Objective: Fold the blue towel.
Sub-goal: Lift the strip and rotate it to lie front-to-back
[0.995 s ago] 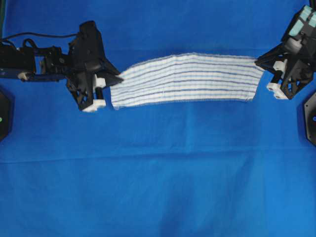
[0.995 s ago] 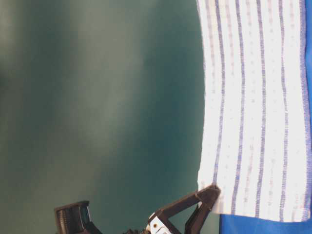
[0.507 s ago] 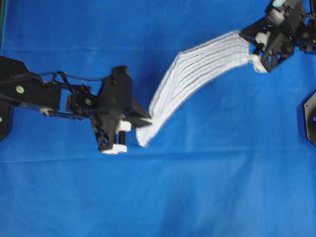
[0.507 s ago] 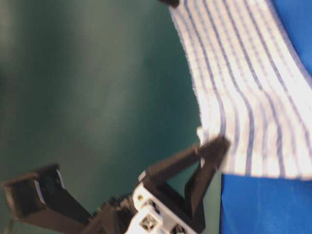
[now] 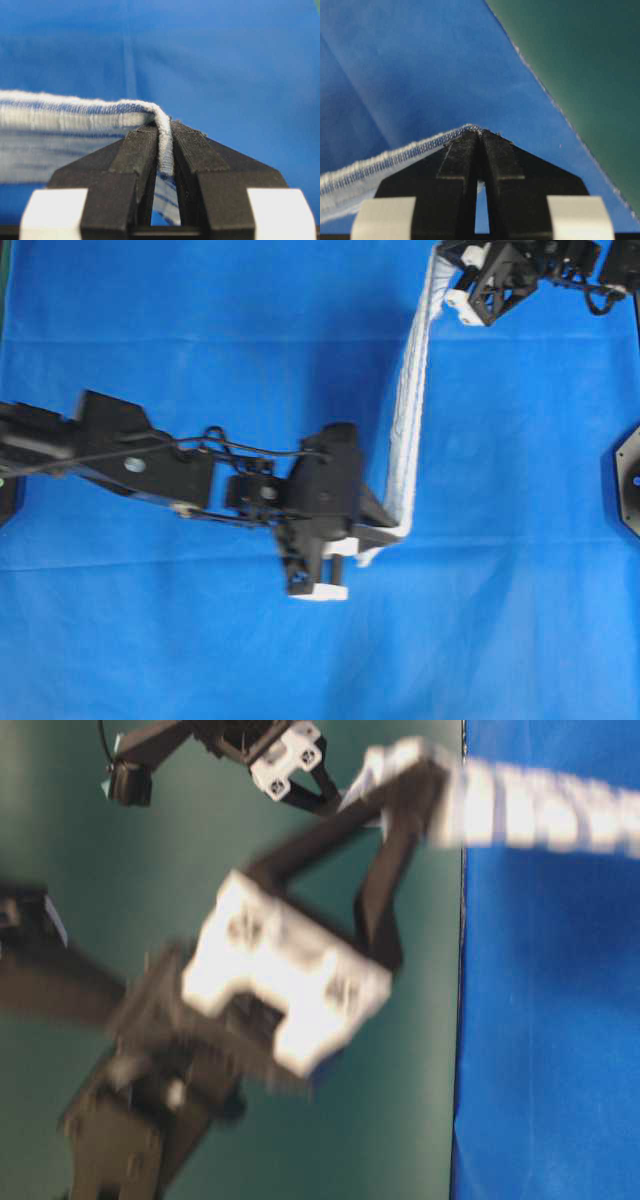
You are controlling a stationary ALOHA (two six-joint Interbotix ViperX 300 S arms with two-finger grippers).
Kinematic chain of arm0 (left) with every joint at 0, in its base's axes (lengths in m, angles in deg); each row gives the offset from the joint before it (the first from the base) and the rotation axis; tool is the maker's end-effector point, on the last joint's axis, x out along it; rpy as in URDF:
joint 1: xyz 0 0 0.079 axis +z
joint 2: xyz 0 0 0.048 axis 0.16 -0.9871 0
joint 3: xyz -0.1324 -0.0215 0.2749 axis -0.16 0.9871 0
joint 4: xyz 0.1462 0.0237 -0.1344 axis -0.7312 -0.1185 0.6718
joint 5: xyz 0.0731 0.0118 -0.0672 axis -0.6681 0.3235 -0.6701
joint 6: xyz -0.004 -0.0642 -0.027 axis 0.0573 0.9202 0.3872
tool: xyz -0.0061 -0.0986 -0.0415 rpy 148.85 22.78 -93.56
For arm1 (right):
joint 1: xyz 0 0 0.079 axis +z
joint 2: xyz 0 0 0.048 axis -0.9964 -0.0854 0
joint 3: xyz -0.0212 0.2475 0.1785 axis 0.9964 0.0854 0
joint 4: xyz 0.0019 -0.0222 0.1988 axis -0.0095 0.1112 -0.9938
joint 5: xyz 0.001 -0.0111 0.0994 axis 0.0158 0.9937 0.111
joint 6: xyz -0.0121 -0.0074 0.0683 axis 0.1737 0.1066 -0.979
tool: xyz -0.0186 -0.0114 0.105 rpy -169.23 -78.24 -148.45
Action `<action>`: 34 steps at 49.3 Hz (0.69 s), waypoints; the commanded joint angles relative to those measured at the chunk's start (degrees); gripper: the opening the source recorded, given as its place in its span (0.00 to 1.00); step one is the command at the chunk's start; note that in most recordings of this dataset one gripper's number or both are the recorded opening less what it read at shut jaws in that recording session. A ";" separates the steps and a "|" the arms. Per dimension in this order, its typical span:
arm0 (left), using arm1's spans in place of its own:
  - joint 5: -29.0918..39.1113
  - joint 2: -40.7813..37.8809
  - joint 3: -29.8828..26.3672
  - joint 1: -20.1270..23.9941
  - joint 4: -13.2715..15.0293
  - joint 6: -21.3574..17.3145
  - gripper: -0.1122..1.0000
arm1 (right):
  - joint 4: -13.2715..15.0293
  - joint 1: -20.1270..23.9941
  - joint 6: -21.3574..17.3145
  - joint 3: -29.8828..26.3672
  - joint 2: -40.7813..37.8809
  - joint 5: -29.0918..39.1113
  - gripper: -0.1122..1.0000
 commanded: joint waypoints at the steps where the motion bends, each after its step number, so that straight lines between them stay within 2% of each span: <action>1: -1.23 -1.05 -4.75 -0.70 0.09 -0.18 0.16 | 0.62 -0.70 0.00 -2.29 0.09 -0.35 0.12; 14: -1.41 -7.12 -13.01 0.26 0.00 -0.70 0.16 | 0.70 -0.70 0.00 -1.58 1.05 0.26 0.12; 34: -5.89 -15.21 -20.21 0.88 0.00 -0.79 0.16 | 0.70 -1.76 -0.35 4.04 7.91 1.05 0.12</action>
